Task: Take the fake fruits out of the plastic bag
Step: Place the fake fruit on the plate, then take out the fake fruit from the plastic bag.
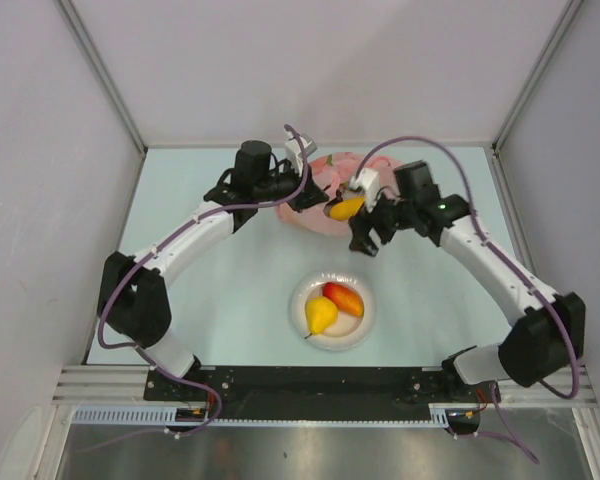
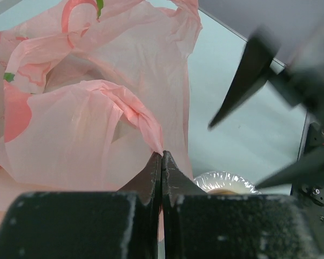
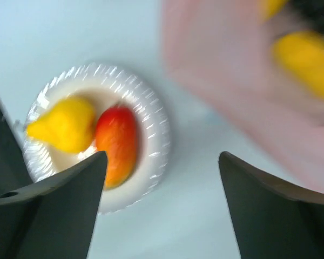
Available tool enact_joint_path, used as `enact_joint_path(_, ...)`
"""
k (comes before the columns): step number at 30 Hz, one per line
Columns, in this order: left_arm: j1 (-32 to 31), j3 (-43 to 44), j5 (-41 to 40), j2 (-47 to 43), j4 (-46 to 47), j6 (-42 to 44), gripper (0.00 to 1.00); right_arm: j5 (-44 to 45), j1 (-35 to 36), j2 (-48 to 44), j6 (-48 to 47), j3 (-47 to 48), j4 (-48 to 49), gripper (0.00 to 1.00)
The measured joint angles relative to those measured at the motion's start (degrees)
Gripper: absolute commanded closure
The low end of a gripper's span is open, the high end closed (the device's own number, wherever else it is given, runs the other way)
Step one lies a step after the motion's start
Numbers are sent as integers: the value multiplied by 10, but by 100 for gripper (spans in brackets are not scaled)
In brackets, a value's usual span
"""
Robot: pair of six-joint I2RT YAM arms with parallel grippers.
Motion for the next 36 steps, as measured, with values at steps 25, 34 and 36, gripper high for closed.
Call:
enact_joint_path(25, 0, -18, 27, -16, -44, 27, 100, 206, -57, 204, 120, 22, 206, 66)
enact_joint_path(34, 0, -19, 19, -16, -54, 46, 100, 196, -46, 194, 73, 33, 200, 41)
enact_joint_path(36, 0, -19, 16, -16, -61, 55, 100, 191, -45, 207, 42, 63, 219, 38)
